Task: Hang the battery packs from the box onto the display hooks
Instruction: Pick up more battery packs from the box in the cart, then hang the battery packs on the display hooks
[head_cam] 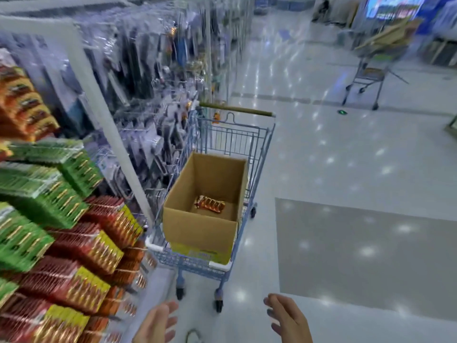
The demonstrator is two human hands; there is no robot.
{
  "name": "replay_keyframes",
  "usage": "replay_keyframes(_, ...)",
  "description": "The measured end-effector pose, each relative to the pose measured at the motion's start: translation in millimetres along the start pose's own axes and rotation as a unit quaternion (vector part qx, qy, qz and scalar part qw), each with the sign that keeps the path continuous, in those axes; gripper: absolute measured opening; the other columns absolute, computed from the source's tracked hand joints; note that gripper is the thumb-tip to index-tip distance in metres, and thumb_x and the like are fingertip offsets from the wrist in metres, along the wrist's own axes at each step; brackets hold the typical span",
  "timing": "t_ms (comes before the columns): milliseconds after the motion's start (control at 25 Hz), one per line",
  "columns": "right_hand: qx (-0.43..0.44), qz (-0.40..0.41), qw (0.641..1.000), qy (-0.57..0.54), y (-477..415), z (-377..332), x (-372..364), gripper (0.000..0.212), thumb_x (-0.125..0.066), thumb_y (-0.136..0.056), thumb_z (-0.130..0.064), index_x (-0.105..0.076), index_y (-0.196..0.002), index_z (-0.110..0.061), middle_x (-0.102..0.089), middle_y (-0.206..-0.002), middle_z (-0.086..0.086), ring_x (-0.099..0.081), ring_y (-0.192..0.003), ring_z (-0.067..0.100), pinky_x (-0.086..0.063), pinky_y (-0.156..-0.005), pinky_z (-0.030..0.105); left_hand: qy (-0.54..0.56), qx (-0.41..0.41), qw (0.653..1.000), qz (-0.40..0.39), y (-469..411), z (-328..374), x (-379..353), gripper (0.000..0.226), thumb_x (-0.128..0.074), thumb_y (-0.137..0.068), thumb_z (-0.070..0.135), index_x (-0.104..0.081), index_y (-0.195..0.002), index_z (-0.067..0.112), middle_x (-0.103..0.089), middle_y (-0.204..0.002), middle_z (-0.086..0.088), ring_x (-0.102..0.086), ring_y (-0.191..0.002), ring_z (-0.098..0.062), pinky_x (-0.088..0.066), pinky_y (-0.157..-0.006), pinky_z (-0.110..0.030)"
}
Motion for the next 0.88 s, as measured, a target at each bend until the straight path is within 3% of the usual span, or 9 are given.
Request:
replay_keyframes(120, -0.012, -0.004, 1.0, 0.011, -41.4, -18.3, -26.2, 0.009, -0.065, -0.098, -0.007, -0.073, -0.093, -0.005, -0.076, -0.098, 0.015, -0.062, -0.092, 0.034, -0.042, -0.07, 0.038, 0.045, 0.078, 0.996, 0.011, -54.3, 6.3, -10.8, 0.037, -0.067, -0.093, 0.026, -0.061, -0.124, 0.008, -0.063, -0.125, -0.016, -0.059, -0.104, -0.031, -0.045, -0.094, -0.043)
replay_keyframes(200, -0.023, -0.007, 0.999, 0.027, -74.2, -36.9, -48.3, 0.01, -0.064, -0.099, -0.011, -0.073, -0.096, -0.006, -0.077, -0.1, 0.011, -0.063, -0.097, 0.035, -0.043, -0.076, 0.04, 0.06, 0.052, 0.996, 0.042, -92.3, 22.2, -19.1, 0.018, -0.061, -0.104, 0.028, -0.07, -0.108, 0.013, -0.067, -0.124, -0.012, -0.061, -0.102, -0.028, -0.043, -0.099, -0.045)
replay_keyframes(240, -0.03, 0.001, 0.999, 0.031, -90.6, -47.3, -59.4, 0.011, -0.064, -0.1, -0.013, -0.072, -0.097, -0.007, -0.077, -0.101, 0.009, -0.063, -0.1, 0.034, -0.043, -0.08, 0.041, 0.051, 0.048, 0.996, 0.06, -111.4, 33.2, -23.4, 0.023, -0.055, -0.105, 0.03, -0.073, -0.102, 0.016, -0.071, -0.119, -0.007, -0.063, -0.102, -0.026, -0.044, -0.097, -0.045)
replay_keyframes(360, -0.045, 0.0, 0.998, 0.045, -131.2, -87.9, -97.4, 0.013, -0.063, -0.101, -0.02, -0.071, -0.099, -0.011, -0.076, -0.104, 0.004, -0.063, -0.105, 0.031, -0.044, -0.089, 0.041, 0.04, 0.016, 0.994, 0.096, -167.3, 75.0, -39.5, 0.027, -0.054, -0.106, 0.032, -0.077, -0.099, 0.018, -0.079, -0.097, 0.006, -0.067, -0.104, -0.026, -0.05, -0.089, -0.044)
replay_keyframes(440, -0.039, -0.002, 0.997, 0.067, -159.3, -108.9, -117.8, 0.012, -0.062, -0.101, -0.022, -0.07, -0.099, -0.014, -0.075, -0.106, 0.003, -0.063, -0.106, 0.028, -0.044, -0.091, 0.042, 0.034, -0.006, 0.995, 0.092, -204.4, 103.2, -48.9, 0.027, -0.053, -0.107, 0.029, -0.077, -0.104, 0.018, -0.079, -0.097, 0.011, -0.069, -0.102, -0.022, -0.052, -0.086, -0.038)
replay_keyframes(640, -0.039, -0.021, 0.995, 0.085, -207.2, -150.8, -153.0, 0.01, -0.066, -0.099, -0.02, -0.072, -0.096, -0.013, -0.075, -0.102, 0.01, -0.064, -0.099, 0.026, -0.045, -0.082, 0.038, -0.011, -0.052, 0.994, 0.09, -271.3, 148.2, -61.8, 0.025, -0.049, -0.107, 0.03, -0.074, -0.107, 0.025, -0.075, -0.102, 0.019, -0.069, -0.103, -0.016, -0.055, -0.092, -0.039)
replay_keyframes(880, -0.046, -0.089, 0.982, 0.161, -302.0, -199.5, -202.0, 0.011, -0.062, -0.102, -0.026, -0.071, -0.101, -0.019, -0.073, -0.103, -0.002, -0.064, -0.104, 0.014, -0.048, -0.081, 0.028, 0.011, 0.026, 0.983, 0.184, -333.8, 133.8, -72.6, 0.024, -0.052, -0.107, 0.028, -0.076, -0.102, 0.027, -0.078, -0.103, 0.009, -0.071, -0.104, -0.024, -0.055, -0.097, -0.048)
Point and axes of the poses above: each hand's wrist, its own y-axis away from the middle knuckle, its own x-axis out of the back of the hand, z = x × y, the point moved 7 cm from there along -y, towards the middle knuckle
